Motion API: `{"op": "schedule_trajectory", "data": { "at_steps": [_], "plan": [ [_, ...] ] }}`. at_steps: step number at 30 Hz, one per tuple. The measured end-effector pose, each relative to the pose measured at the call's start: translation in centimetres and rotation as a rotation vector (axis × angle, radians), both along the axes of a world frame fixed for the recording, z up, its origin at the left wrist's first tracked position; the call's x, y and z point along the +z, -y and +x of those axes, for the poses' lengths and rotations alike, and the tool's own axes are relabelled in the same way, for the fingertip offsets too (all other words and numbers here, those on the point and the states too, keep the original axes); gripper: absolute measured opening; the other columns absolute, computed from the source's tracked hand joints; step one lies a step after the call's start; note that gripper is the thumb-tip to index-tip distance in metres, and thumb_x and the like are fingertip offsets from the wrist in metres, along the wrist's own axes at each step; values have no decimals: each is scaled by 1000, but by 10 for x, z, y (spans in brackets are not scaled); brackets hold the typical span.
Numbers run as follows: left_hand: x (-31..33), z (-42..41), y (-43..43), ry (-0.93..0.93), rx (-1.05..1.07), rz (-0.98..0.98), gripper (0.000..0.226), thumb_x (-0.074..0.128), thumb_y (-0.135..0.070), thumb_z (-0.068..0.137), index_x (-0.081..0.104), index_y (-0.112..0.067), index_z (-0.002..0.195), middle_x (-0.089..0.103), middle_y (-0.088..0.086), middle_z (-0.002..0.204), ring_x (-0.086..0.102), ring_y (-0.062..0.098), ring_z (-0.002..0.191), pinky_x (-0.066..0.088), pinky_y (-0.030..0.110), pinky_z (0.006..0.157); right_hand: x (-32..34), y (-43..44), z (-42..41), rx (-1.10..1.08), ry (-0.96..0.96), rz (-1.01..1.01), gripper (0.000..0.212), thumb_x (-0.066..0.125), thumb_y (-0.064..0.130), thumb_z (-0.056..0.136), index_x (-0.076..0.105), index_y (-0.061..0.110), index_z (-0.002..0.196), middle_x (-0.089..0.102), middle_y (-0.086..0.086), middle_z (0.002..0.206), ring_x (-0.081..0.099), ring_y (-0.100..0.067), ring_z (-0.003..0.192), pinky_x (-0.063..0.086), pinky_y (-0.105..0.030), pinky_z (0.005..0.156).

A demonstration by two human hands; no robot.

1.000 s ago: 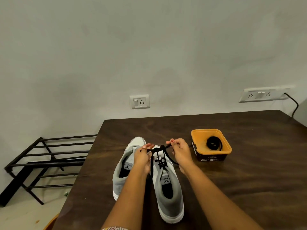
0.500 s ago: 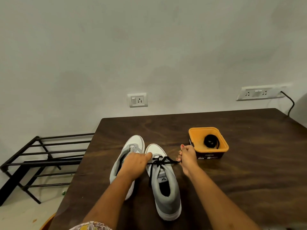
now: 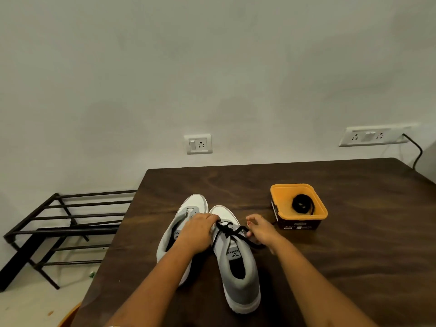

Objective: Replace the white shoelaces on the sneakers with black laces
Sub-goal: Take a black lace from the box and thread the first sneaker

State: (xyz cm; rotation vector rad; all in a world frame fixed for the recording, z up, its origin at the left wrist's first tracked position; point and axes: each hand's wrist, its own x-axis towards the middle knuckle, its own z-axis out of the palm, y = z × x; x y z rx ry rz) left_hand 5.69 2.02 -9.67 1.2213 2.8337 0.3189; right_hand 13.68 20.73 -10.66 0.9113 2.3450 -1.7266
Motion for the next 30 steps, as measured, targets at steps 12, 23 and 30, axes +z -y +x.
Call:
{"op": "schedule_trajectory", "data": {
  "at_steps": [12, 23, 30],
  "plan": [
    [-19, 49, -28, 815, 365, 589, 61, 72, -19, 79, 40, -27, 130, 54, -8, 124, 50, 11, 119, 42, 26, 98, 32, 35, -15, 143, -242, -125, 24, 52, -5, 90, 71, -1, 104, 69, -7, 93, 64, -13, 86, 51, -10, 69],
    [-12, 35, -37, 667, 262, 560, 79, 57, -5, 70, 33, -22, 144, 45, 0, 138, 42, 17, 131, 38, 28, 107, 11, 25, 3, -73, -324, 127, 20, 53, 11, 95, 65, 15, 111, 66, -1, 109, 61, -14, 103, 49, -17, 82],
    [-4, 24, -35, 563, 211, 597, 100, 61, -22, 58, 18, -23, 148, 35, -9, 138, 34, 9, 131, 32, 25, 108, -8, 41, 31, -76, -183, 475, 52, 65, 47, 84, 49, 28, 130, 48, 6, 129, 44, -19, 123, 38, -32, 101]
  ]
}}
